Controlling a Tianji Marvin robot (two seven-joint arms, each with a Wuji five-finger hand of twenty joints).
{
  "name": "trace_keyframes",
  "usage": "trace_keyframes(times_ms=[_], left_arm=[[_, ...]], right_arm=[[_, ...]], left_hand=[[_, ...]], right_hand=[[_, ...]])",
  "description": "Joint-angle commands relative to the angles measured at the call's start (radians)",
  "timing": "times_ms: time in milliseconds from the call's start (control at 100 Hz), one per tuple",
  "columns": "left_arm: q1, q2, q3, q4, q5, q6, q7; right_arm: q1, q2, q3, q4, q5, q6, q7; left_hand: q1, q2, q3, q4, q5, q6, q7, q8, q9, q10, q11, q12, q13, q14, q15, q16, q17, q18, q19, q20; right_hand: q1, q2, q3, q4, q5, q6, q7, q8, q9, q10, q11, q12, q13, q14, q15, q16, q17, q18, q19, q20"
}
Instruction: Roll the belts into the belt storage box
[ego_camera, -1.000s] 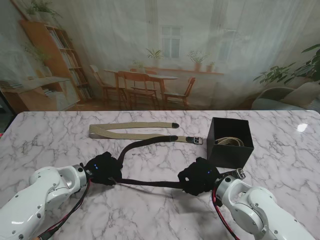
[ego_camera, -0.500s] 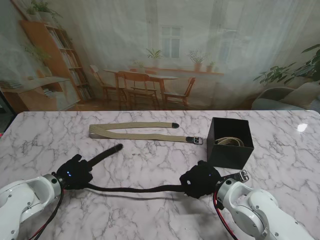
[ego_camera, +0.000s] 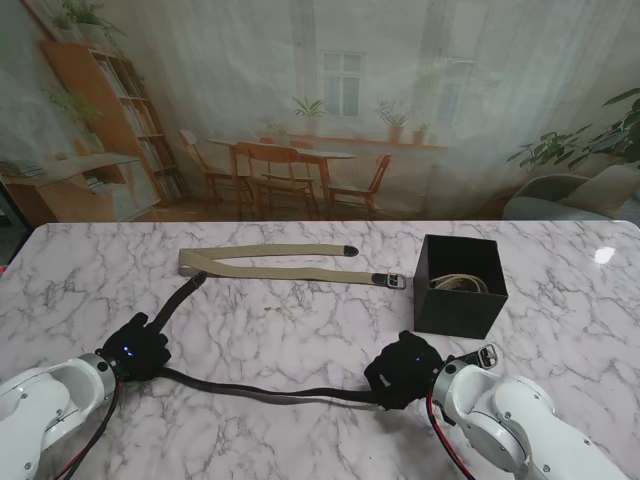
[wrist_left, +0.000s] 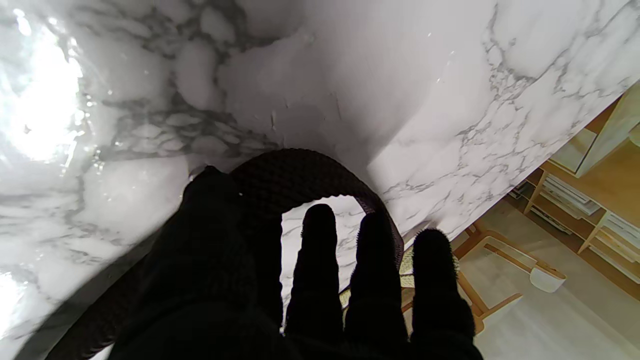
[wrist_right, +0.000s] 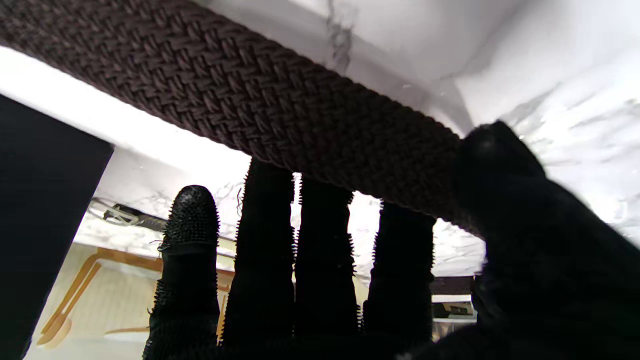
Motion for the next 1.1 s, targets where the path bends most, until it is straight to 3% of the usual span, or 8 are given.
trace_keyframes(times_ms=[0, 90, 340, 500, 590, 680, 850, 1090], left_arm=[[0.001, 0.004, 0.000, 0.010, 0.009, 0.007, -0.019], [0.001, 0.004, -0.003, 0.013, 0.015, 0.014, -0.022], [0.005, 0.004, -0.008, 0.017, 0.021, 0.023, -0.019], [0.000, 0.005, -0.005, 0.026, 0.021, 0.024, -0.008], [-0.001, 0.005, -0.005, 0.028, 0.019, 0.025, -0.005], [0.001, 0.005, -0.007, 0.027, 0.018, 0.027, -0.005], [0.006, 0.004, -0.012, 0.023, 0.020, 0.030, -0.007], [0.018, 0.005, -0.033, 0.022, 0.038, 0.047, 0.013]], right_arm=[[-0.018, 0.000, 0.012, 0.001, -0.004, 0.008, 0.004], [-0.028, 0.002, 0.026, -0.002, -0.029, 0.002, 0.008], [-0.049, 0.006, 0.063, -0.007, -0.117, 0.004, 0.004], [-0.047, 0.008, 0.069, 0.008, -0.188, 0.037, -0.019], [-0.039, 0.007, 0.062, 0.033, -0.200, 0.070, -0.051], [-0.033, 0.006, 0.056, 0.054, -0.188, 0.092, -0.068], [-0.031, 0.003, 0.049, 0.067, -0.172, 0.117, -0.079], [-0.028, 0.000, 0.037, 0.091, -0.172, 0.147, -0.169]], left_hand=[[0.058, -0.020, 0.039, 0.006, 0.037, 0.000, 0.015, 0.001, 0.028, 0.002, 0.017, 0.016, 0.016, -0.005, 0.009, 0.014, -0.004, 0.016, 0.028, 0.017], [0.058, -0.019, 0.039, 0.006, 0.036, 0.000, 0.016, 0.001, 0.028, 0.003, 0.017, 0.017, 0.017, -0.003, 0.009, 0.015, -0.005, 0.016, 0.028, 0.017], [0.056, -0.018, 0.038, 0.005, 0.035, -0.002, 0.016, -0.001, 0.029, 0.002, 0.016, 0.020, 0.017, -0.003, 0.008, 0.016, -0.005, 0.016, 0.028, 0.017], [0.056, -0.017, 0.038, 0.005, 0.032, -0.006, 0.016, -0.001, 0.030, 0.002, 0.016, 0.021, 0.016, -0.003, 0.007, 0.016, -0.006, 0.016, 0.027, 0.016], [0.055, -0.017, 0.038, 0.005, 0.031, -0.006, 0.016, -0.001, 0.030, 0.002, 0.015, 0.021, 0.017, -0.002, 0.008, 0.017, -0.006, 0.016, 0.027, 0.016], [0.056, -0.016, 0.038, 0.005, 0.031, -0.006, 0.017, -0.001, 0.030, 0.004, 0.015, 0.021, 0.017, -0.003, 0.007, 0.017, -0.006, 0.017, 0.027, 0.016], [0.055, -0.016, 0.037, 0.004, 0.031, -0.005, 0.018, -0.001, 0.031, 0.002, 0.015, 0.022, 0.018, -0.005, 0.007, 0.017, -0.007, 0.017, 0.026, 0.016], [0.054, -0.015, 0.036, 0.004, 0.029, -0.006, 0.017, -0.001, 0.033, 0.002, 0.016, 0.023, 0.022, -0.004, 0.008, 0.018, -0.005, 0.018, 0.027, 0.015]], right_hand=[[0.012, -0.041, 0.014, -0.008, -0.039, -0.017, 0.020, 0.019, 0.038, -0.019, 0.051, 0.023, 0.030, -0.007, 0.034, 0.018, 0.001, 0.025, -0.002, 0.020], [-0.112, -0.006, -0.019, 0.121, -0.080, 0.092, -0.276, 0.039, -0.049, 0.003, 0.030, 0.039, -0.045, 0.014, -0.021, 0.002, -0.020, 0.024, -0.017, 0.025], [-0.149, 0.098, -0.274, 0.159, -0.287, 0.179, -0.521, -0.022, -0.488, 0.150, -0.053, -0.036, -0.337, 0.096, -0.072, -0.058, -0.134, 0.021, -0.064, 0.039], [-0.112, 0.069, -0.229, 0.178, -0.251, 0.182, -0.494, -0.017, -0.537, 0.163, -0.080, -0.117, -0.375, 0.104, -0.071, -0.087, -0.148, 0.024, -0.072, 0.041], [-0.101, 0.018, -0.045, 0.154, -0.088, 0.085, -0.317, 0.089, -0.458, 0.130, -0.059, -0.137, -0.333, 0.091, -0.056, -0.094, -0.137, 0.037, -0.069, 0.039], [-0.001, -0.058, -0.016, 0.013, -0.061, -0.050, -0.026, 0.088, -0.250, 0.053, -0.010, -0.098, -0.231, 0.081, -0.040, -0.084, -0.114, 0.057, -0.068, 0.028], [0.069, -0.094, 0.079, -0.003, -0.051, -0.104, 0.120, 0.198, 0.082, -0.040, 0.119, 0.019, 0.001, 0.009, 0.017, -0.037, -0.030, 0.046, -0.041, 0.023], [0.099, -0.100, 0.137, -0.004, -0.052, -0.066, 0.145, 0.115, 0.217, -0.019, 0.403, 0.112, 0.217, -0.012, 0.155, 0.062, 0.106, -0.003, 0.068, 0.047]])
